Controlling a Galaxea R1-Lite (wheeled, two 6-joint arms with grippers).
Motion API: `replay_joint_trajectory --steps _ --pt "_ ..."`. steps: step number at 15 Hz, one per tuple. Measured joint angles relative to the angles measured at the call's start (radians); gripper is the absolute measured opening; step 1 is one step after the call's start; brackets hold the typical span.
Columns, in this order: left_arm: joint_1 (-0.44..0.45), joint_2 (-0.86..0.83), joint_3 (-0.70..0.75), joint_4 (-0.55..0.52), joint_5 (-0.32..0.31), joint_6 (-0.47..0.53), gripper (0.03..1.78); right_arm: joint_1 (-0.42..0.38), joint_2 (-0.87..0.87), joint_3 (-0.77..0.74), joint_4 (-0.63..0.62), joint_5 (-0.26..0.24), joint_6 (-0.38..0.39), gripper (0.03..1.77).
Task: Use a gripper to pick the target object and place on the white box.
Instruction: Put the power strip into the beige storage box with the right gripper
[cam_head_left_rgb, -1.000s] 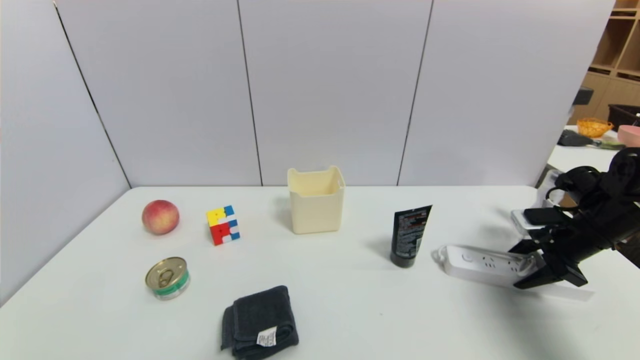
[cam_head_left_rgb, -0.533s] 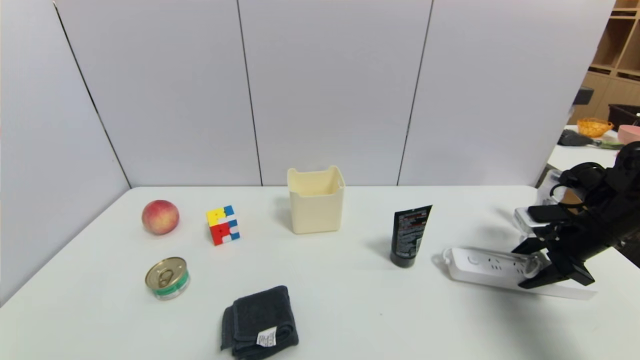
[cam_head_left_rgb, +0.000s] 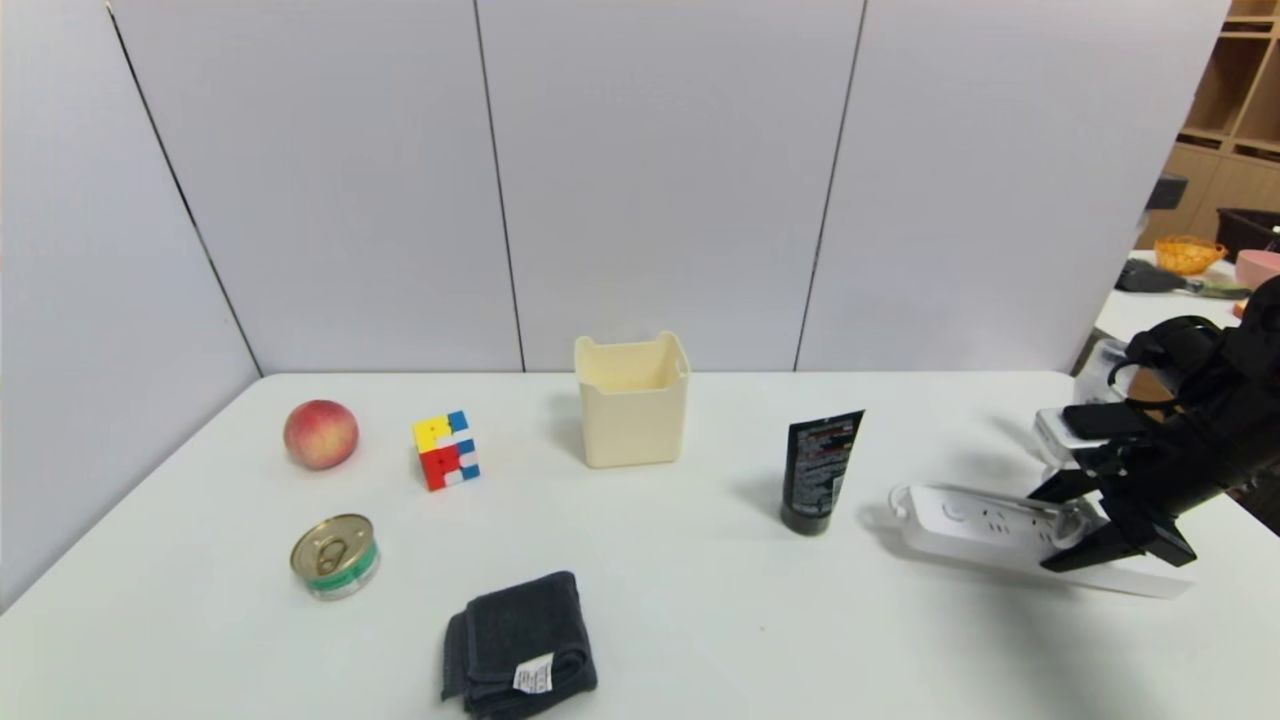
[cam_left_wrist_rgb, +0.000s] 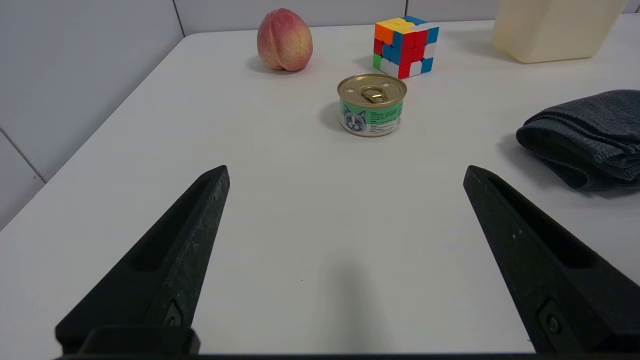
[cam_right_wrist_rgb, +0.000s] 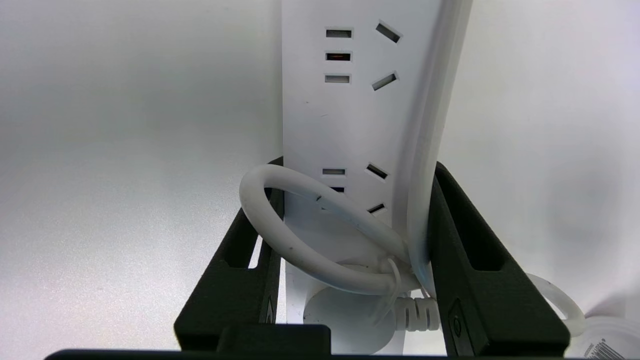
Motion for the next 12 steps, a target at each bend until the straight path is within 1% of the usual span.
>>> replay_joint_trajectory --steps 6,10,12 --pt "0.0 0.0 0.0 0.0 0.0 0.0 1.69 0.0 -0.021 -0.009 0.002 0.002 0.003 0.84" --pt "0.0 0.0 0.0 0.0 0.0 0.0 1.69 0.0 -0.029 -0.05 0.076 0.005 0.001 0.83" --pt "0.0 0.0 0.0 0.0 0.0 0.0 1.69 0.0 -0.03 -0.064 0.084 0.007 0.0 0.83"
